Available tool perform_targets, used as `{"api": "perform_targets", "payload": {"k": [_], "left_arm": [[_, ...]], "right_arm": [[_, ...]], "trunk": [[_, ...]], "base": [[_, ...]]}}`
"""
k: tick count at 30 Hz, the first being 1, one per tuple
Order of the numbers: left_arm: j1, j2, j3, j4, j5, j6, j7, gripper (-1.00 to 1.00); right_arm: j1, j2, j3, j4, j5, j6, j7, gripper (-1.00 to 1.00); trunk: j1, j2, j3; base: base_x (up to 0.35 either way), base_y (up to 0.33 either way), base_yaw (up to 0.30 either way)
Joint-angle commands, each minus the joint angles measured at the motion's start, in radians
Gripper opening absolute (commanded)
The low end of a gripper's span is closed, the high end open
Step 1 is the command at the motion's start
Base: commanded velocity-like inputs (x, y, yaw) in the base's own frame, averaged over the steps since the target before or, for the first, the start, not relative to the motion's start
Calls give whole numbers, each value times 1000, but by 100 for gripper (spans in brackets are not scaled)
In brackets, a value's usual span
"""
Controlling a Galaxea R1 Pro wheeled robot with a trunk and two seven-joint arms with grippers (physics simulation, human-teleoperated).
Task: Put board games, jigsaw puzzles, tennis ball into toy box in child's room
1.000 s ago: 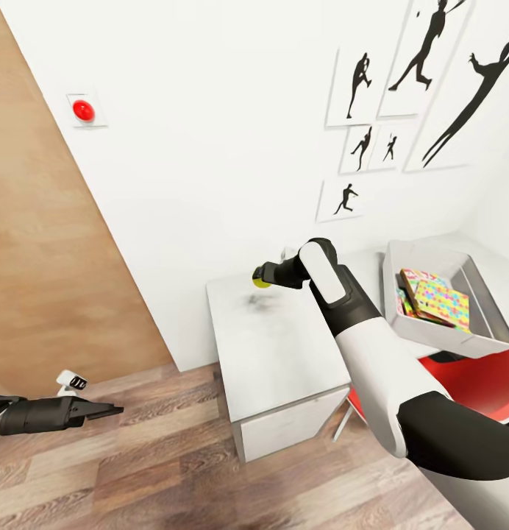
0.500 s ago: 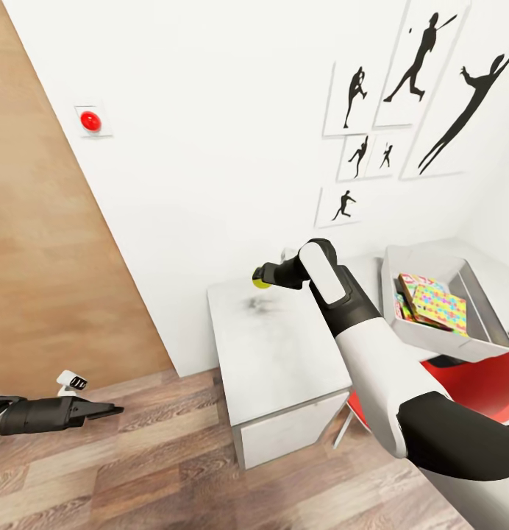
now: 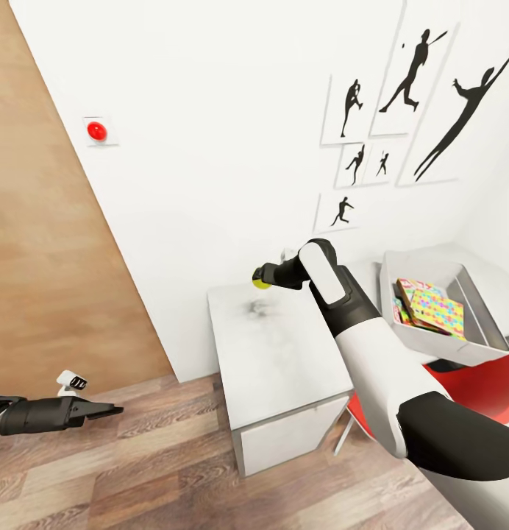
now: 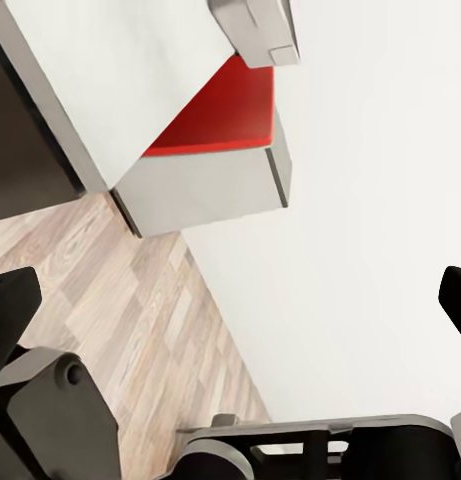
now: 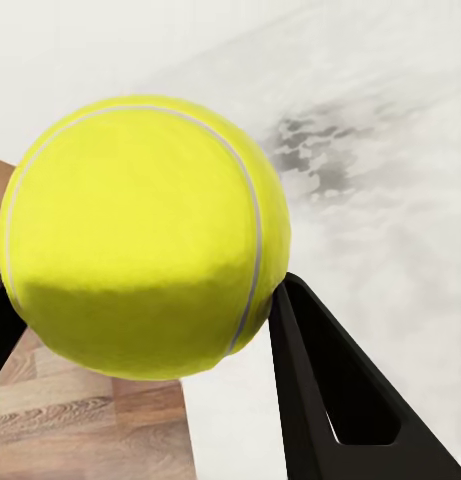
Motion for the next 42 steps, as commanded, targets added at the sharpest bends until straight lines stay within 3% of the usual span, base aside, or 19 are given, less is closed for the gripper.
{"api": "perform_targets", "payload": {"k": [1,27,33,42], "left_arm": [[-2,1,-7,0,6,11,-3,100],[-2,2,-7,0,6,7,-3,100],[-2,1,-7,0,6,8,-3,100],[-2,1,-7,0,6,7,-3,100]], "right_arm": [[-1,0,1,-1,-12,1,-14,-100],[18,0,-1,-2,-14,1,-14,-100],[18,0,-1,-3,-42,2,-14,-100],[18,0,-1,-4,-49,3,-14,-100]], "trunk": [[1,-2,0],[1,-2,43],[1,-2,53],[1,-2,68]], "base": [[0,0,0],[0,0,0],[0,0,0],[0,0,0]]}}
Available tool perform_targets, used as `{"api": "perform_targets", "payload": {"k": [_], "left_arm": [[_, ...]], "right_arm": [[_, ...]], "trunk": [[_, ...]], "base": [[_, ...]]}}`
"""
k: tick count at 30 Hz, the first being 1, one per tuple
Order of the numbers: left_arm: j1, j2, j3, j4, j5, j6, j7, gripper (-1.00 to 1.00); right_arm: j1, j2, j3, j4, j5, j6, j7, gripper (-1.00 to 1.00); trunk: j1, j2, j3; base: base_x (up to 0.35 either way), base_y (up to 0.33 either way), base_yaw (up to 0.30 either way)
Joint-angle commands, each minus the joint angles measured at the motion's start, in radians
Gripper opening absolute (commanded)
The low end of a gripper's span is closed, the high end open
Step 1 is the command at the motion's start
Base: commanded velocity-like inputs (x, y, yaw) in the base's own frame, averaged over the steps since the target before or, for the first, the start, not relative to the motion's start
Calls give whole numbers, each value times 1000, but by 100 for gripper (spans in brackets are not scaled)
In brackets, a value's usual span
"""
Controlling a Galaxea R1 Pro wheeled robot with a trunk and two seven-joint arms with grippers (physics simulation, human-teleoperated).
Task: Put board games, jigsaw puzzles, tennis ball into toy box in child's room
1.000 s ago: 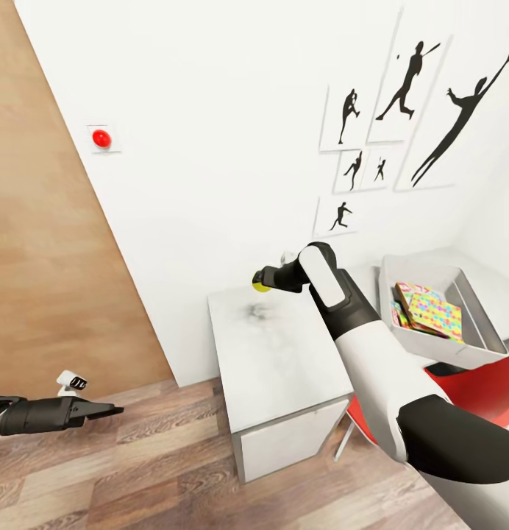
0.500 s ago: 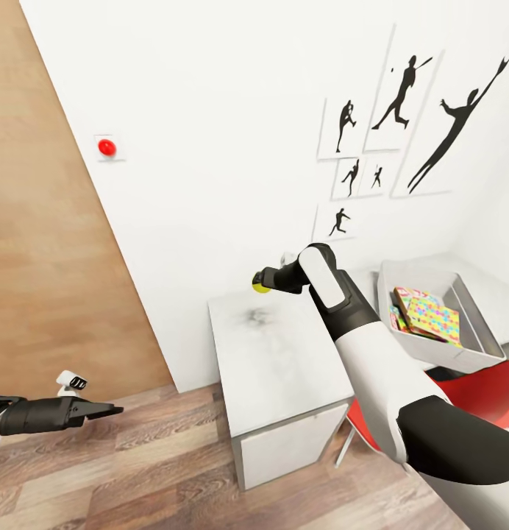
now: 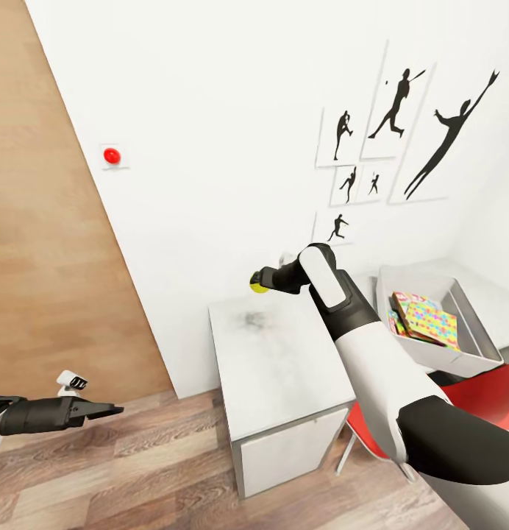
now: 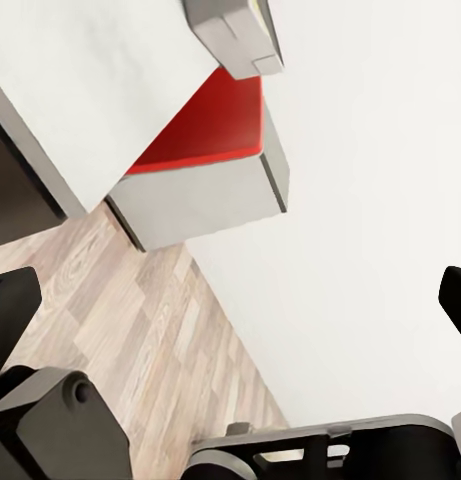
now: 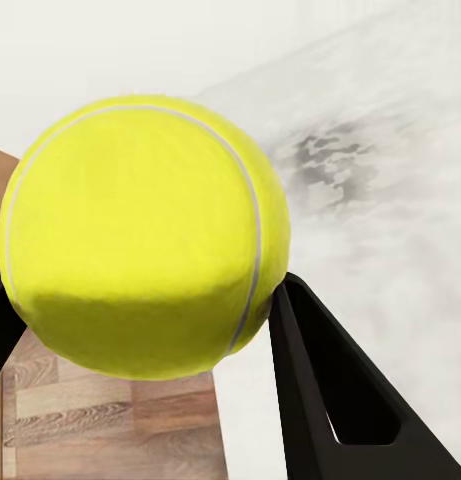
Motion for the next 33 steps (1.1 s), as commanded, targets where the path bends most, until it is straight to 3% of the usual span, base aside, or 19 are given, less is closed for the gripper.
{"api": "perform_targets", "payload": {"k": [1,33], "left_arm": [[-2,1,-7,0,6,11,-3,100],[-2,1,-8,0,6,9,-3,100]], "right_arm": [[-1,0,1,-1,-12,1,-14,-100],[-1,0,2,4,-13,-1,-13,-100]], "trunk": [[1,-2,0],[1,-2,53]], "base": [[0,0,0],[0,0,0]]}}
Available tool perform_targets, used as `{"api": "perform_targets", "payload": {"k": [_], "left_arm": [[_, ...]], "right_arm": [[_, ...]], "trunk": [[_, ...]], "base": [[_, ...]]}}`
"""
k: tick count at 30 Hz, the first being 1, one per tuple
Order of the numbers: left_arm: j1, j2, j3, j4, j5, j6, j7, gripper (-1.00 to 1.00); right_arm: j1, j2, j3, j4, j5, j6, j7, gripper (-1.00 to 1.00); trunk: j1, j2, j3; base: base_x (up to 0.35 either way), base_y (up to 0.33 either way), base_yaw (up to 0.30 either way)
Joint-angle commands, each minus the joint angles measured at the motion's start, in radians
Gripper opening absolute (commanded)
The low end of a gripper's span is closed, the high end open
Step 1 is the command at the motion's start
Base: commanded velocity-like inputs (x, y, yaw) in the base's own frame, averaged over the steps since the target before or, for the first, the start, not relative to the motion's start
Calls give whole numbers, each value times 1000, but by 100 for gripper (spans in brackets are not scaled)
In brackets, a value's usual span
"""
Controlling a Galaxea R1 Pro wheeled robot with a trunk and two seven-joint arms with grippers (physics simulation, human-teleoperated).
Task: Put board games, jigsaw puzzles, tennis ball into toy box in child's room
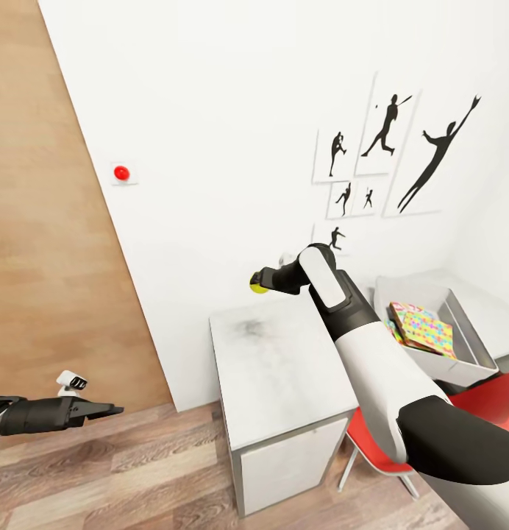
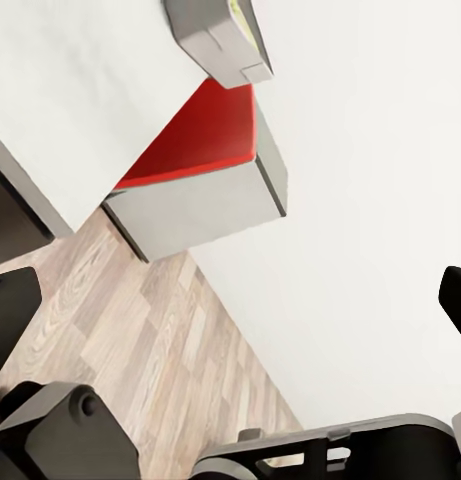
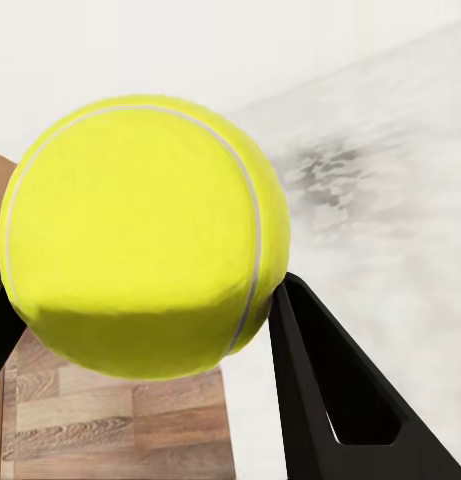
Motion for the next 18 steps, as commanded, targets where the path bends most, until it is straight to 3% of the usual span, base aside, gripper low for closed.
{"api": "perform_targets", "payload": {"k": [1,18], "left_arm": [[-2,1,-7,0,6,10,-3,100],[-2,2,-8,0,6,10,-3,100]], "right_arm": [[-1,0,1,0,-12,0,-14,-100],[-1,0,1,1,-12,-1,-14,-100]], "trunk": [[1,-2,-1],[1,-2,28]], "base": [[0,0,0],[-54,0,0]]}}
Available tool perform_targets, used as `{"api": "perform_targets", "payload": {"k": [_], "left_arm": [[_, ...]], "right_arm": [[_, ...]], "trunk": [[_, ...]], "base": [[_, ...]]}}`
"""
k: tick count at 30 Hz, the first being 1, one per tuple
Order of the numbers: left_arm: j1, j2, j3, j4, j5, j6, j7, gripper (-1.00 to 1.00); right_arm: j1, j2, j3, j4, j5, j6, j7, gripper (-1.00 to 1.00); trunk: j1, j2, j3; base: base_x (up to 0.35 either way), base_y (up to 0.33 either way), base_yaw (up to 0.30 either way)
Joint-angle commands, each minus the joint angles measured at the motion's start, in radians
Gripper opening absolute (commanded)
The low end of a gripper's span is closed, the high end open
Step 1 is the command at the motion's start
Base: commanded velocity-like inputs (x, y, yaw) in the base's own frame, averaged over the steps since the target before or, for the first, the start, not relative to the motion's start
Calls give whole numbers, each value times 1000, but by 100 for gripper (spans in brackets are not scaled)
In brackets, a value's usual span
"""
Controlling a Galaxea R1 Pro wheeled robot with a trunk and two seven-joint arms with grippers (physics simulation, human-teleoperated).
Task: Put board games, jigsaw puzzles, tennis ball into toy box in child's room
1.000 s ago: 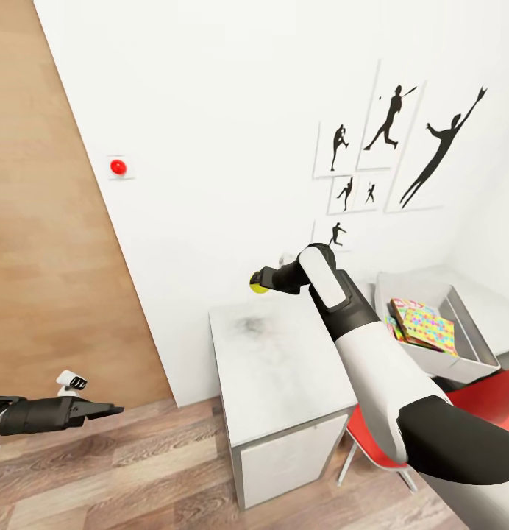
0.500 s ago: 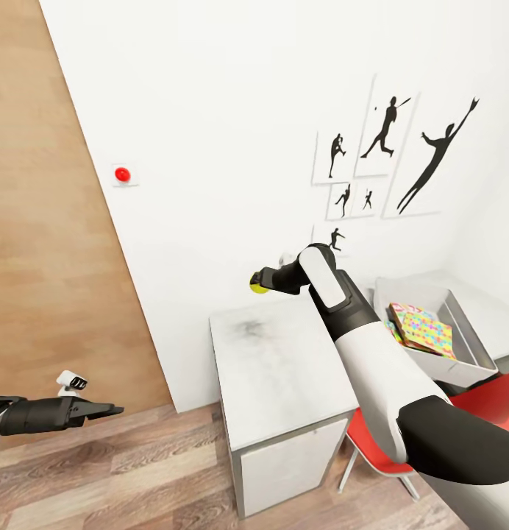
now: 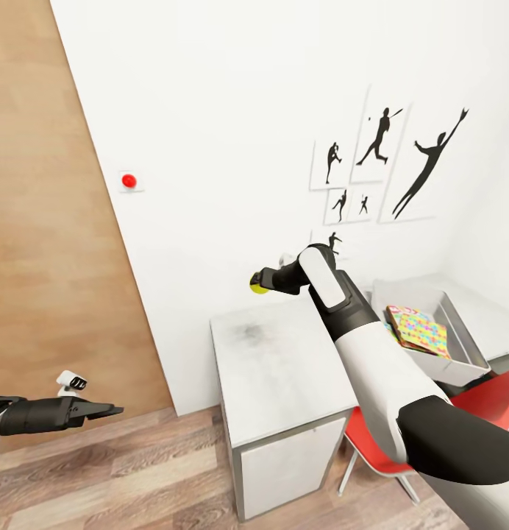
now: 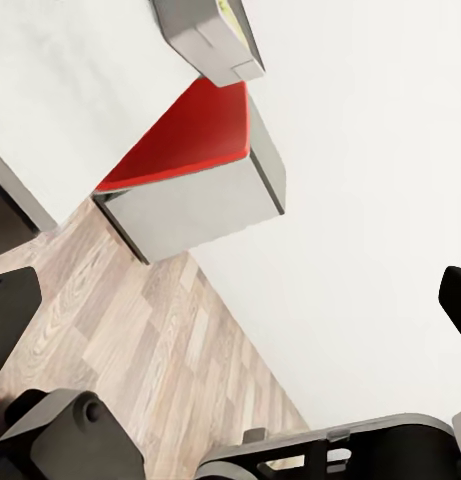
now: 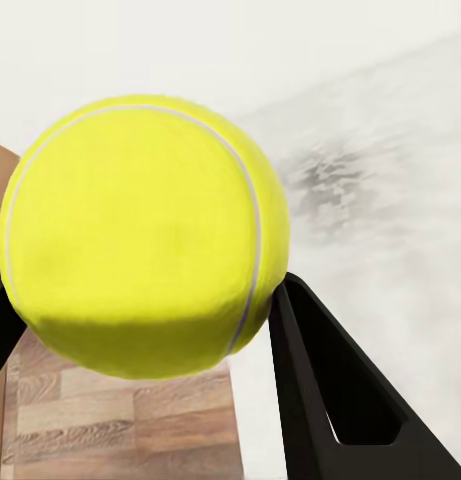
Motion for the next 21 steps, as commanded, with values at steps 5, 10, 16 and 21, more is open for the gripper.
{"api": "perform_targets", "payload": {"k": [5,10,16,21], "left_arm": [[-2,1,-7,0,6,12,-3,100],[-2,1,-7,0,6,12,-3,100],[-2,1,-7,0,6,12,-3,100],[-2,1,-7,0,6,12,-3,100]], "right_arm": [[10,0,1,0,-13,0,-14,-100],[13,0,1,0,-12,0,-13,-100],[19,0,2,1,-9,-9,-14,-100],[21,0,2,2,-10,-10,-13,-100]], "trunk": [[0,-2,6],[0,-2,9],[0,-2,9],[0,-2,9]], "base": [[-108,0,22],[-14,0,53],[-2,0,7],[0,0,0]]}}
